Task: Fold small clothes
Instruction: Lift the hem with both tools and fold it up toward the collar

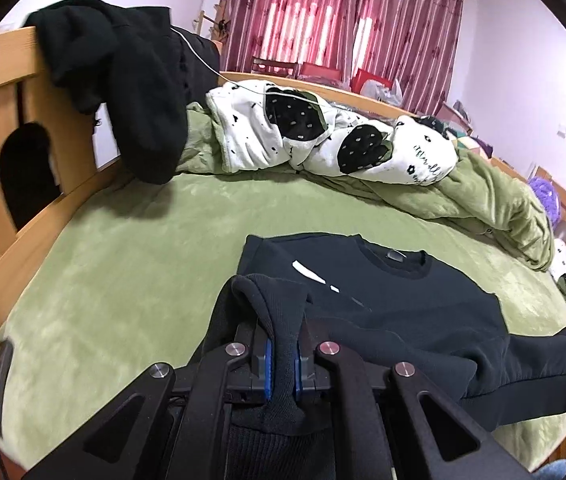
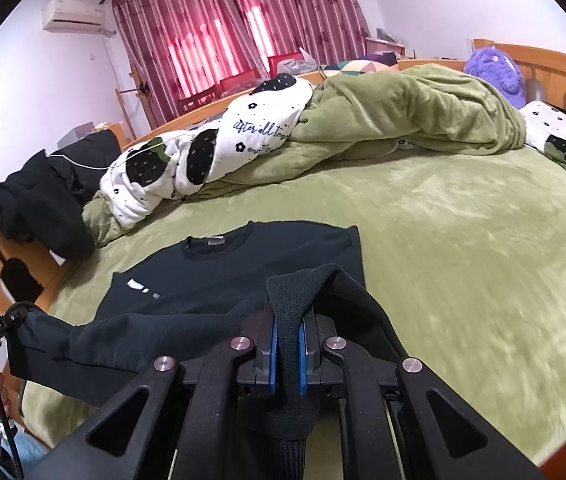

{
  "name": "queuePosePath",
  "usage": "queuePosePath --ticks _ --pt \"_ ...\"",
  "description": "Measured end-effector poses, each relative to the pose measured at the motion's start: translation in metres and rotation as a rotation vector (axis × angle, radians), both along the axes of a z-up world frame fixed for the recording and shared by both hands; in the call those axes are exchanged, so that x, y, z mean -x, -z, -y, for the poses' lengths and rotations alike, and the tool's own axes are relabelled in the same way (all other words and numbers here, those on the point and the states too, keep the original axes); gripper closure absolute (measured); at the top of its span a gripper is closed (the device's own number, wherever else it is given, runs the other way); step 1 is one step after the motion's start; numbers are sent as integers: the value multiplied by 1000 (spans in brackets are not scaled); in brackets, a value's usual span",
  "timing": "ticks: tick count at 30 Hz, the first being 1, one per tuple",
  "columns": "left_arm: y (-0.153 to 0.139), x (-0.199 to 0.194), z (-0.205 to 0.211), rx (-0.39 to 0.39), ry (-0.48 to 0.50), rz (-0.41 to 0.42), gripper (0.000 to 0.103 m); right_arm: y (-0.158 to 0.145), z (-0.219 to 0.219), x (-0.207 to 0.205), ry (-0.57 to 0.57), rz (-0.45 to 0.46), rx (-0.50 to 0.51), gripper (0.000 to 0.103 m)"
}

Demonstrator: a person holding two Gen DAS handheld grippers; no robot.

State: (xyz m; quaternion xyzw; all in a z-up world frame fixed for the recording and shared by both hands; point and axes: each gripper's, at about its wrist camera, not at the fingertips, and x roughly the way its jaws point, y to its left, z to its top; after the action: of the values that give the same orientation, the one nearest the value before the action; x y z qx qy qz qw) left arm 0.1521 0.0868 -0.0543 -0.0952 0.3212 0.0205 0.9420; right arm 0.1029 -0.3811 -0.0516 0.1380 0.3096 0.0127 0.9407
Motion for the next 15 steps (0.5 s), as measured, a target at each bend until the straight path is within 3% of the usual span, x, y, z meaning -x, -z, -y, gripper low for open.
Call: queuePosePath --ticks 8,15 --pt "44 -87 2 -4 13 -96 95 35 3 -95 -9 -86 44 95" --pt "83 -127 -1 5 14 -167 95 73 2 -152 -10 -158 67 95"
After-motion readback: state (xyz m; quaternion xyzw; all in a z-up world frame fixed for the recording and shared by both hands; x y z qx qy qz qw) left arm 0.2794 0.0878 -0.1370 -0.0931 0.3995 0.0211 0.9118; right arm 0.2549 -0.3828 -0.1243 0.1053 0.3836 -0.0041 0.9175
